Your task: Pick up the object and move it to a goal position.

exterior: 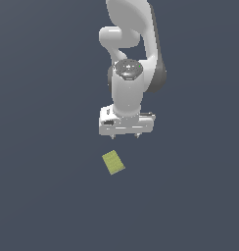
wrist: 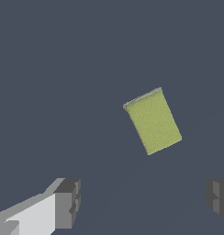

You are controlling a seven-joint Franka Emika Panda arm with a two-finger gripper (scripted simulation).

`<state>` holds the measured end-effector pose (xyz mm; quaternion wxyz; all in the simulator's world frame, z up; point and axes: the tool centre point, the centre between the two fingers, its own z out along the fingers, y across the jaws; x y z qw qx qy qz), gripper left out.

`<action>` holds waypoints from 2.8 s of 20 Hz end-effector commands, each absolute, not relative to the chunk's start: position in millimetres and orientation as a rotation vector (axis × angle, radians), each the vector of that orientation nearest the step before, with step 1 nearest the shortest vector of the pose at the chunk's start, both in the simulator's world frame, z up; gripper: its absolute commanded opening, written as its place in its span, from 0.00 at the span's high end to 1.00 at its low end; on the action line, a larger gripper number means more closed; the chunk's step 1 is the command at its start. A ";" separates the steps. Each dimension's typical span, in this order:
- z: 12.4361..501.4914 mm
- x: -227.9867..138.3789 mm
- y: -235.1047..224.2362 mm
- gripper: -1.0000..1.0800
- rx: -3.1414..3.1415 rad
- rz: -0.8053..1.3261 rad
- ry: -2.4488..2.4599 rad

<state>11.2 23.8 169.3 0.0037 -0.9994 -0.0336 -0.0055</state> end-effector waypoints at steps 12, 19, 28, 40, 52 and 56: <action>120.4 35.8 -1.7 0.04 -3.111 -0.008 -0.444; 86.0 48.4 -19.2 0.04 -3.073 -0.003 -0.663; 62.4 55.1 -30.9 0.04 -3.037 0.000 -0.804; 42.8 54.8 -32.2 0.04 -3.034 0.001 -0.814; 9.8 55.5 -32.4 1.00 -3.033 0.000 -0.818; 9.8 55.5 -32.4 1.00 -3.033 0.000 -0.818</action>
